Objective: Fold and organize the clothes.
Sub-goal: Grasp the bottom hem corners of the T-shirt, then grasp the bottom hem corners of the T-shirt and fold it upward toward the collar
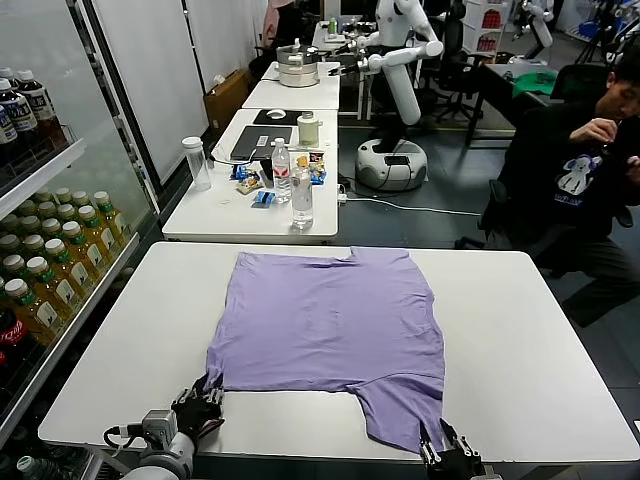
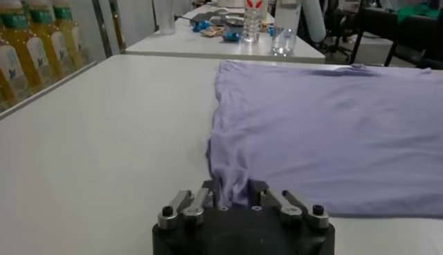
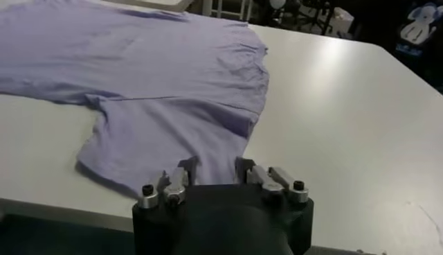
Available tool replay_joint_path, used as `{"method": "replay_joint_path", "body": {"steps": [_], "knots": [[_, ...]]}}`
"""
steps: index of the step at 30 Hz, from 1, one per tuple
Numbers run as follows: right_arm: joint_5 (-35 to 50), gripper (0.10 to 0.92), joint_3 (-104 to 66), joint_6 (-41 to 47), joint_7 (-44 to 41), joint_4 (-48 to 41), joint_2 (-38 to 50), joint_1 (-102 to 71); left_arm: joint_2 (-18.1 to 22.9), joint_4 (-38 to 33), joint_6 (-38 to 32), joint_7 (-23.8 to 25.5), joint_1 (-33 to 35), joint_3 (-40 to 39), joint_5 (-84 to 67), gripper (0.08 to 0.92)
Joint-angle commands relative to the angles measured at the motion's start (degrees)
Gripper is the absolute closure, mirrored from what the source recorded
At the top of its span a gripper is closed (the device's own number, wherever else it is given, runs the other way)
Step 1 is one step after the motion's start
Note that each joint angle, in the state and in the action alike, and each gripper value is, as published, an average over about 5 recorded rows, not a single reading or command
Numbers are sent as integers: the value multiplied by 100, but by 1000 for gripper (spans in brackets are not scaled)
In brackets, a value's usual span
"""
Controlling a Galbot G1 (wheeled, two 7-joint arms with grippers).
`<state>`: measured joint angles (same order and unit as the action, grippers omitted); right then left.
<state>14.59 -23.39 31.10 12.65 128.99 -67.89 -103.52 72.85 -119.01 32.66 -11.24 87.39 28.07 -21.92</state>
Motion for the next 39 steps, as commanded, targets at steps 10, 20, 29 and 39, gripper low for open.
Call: {"method": "replay_joint_path", "body": {"steps": [10,20,29,39], "knots": [[700,914,-300,-51,-136,447,346,937,-208,-657,-806,91,-23,157,-448,885],[1410,914,-246,-30,-66,-75,703,2620,-612,-271,-949,139,-693,125,-859,886],[1321,914,167,-39,-57,-1085,778,3747,-752,496,-928,120,-1403,-207,-750,886],[696,914,611,-116,-198,-1803,656,4173,-769,1290,-855,34,-2009,-618,-328,886]]}}
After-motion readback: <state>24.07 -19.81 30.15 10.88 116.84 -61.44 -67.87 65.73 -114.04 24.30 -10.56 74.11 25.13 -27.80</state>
